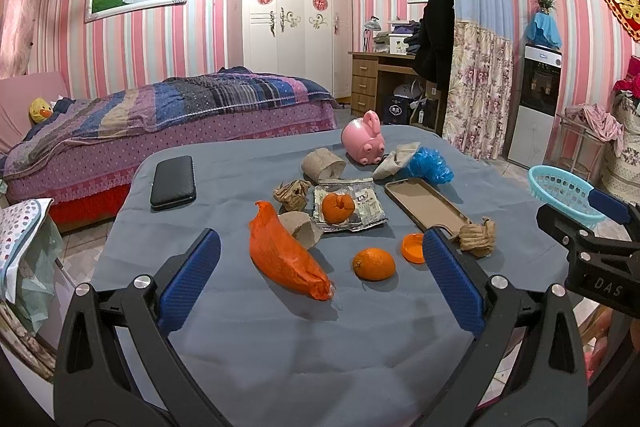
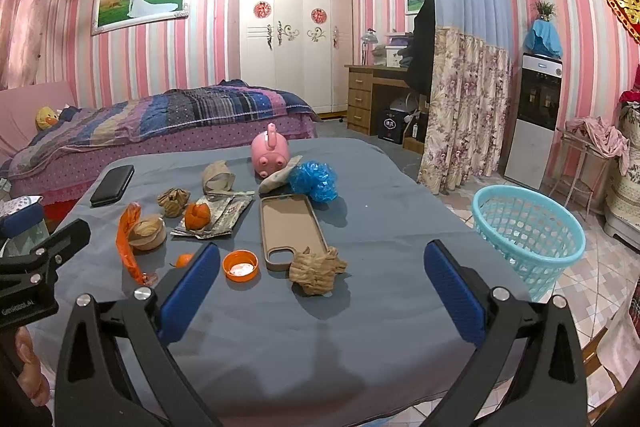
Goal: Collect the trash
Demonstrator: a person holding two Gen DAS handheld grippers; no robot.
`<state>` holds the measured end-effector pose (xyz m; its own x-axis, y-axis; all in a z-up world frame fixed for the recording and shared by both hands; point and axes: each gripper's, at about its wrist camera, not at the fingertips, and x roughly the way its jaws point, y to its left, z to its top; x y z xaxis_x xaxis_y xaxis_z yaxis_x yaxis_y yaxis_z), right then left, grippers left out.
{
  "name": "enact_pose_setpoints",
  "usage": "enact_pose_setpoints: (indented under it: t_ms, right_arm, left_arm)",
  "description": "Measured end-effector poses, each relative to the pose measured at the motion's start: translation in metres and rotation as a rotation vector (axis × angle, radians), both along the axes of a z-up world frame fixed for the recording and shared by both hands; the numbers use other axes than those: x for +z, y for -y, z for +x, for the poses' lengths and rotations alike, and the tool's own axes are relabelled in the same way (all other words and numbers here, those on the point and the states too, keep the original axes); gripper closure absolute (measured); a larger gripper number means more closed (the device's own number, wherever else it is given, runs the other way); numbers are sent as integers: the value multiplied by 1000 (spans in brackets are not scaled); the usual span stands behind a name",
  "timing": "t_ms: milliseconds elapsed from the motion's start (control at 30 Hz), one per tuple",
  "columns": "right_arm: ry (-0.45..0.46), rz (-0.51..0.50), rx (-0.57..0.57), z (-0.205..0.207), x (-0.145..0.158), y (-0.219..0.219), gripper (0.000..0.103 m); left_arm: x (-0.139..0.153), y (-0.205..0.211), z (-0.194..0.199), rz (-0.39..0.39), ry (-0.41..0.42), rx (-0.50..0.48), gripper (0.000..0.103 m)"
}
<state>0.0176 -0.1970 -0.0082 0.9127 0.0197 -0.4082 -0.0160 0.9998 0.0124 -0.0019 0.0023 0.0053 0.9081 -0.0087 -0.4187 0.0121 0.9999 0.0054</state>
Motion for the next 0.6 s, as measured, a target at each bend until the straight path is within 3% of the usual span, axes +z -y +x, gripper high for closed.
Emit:
enact_pose_setpoints:
  t_ms: [600]
  right_arm:
    - [-6, 8, 4, 1, -2, 1, 4]
  left_arm:
    - [3, 0, -4, -5, -3, -2, 5]
